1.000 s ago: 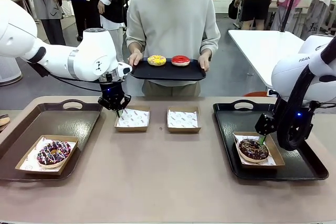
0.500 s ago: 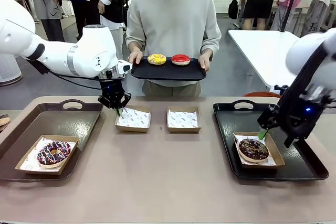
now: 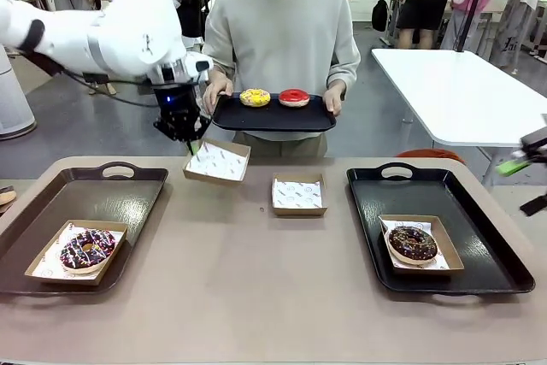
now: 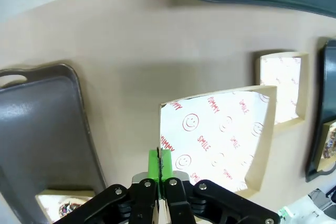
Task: Individually package the donuts and arrange them on the tray.
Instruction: Place the picked Paper togo box on the Handle tray while simultaneously picking up another Paper togo box from the table with the other hand.
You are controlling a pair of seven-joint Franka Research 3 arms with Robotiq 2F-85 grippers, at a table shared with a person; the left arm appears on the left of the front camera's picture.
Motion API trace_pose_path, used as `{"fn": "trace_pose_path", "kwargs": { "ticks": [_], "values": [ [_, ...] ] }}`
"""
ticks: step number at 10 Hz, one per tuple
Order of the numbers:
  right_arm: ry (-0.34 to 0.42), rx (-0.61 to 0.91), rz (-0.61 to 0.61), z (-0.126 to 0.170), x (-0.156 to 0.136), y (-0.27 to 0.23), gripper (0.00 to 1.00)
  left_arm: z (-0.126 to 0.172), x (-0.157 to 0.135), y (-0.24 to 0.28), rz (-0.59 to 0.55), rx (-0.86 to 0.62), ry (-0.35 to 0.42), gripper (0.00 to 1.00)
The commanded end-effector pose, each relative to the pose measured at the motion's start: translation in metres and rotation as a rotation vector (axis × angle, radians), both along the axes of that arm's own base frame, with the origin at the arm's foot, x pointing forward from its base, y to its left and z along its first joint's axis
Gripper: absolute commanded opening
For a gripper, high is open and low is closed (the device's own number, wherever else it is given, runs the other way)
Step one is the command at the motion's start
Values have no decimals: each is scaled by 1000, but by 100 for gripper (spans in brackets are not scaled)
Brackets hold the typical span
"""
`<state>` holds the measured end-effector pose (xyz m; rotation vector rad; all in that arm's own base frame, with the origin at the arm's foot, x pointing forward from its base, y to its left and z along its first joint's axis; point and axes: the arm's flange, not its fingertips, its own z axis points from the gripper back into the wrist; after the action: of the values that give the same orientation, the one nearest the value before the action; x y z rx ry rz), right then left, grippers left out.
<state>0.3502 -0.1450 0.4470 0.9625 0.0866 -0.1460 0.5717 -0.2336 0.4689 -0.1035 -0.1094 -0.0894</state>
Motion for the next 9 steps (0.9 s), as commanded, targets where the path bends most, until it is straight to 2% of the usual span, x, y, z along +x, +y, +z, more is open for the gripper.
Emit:
{"fn": "trace_pose_path", "kwargs": {
  "ticks": [1, 4, 6, 8, 9],
  "values": [
    [-32, 175, -45, -9, 5, -35, 100, 23, 9, -7, 0, 7, -13, 0],
    [-60, 287, -141, -25, -6, -82, 100, 45, 25, -19, 29, 19, -16, 0],
    [-60, 287, -214, -39, -14, -91, 100, 44, 37, -24, 39, 26, -2, 0],
    [-94, 262, -269, -44, -27, -93, 100, 39, 46, -23, 38, 22, 16, 0],
    [-98, 257, -266, -44, -30, -91, 100, 37, 32, -18, 20, 1, -5, 0]
  ]
}}
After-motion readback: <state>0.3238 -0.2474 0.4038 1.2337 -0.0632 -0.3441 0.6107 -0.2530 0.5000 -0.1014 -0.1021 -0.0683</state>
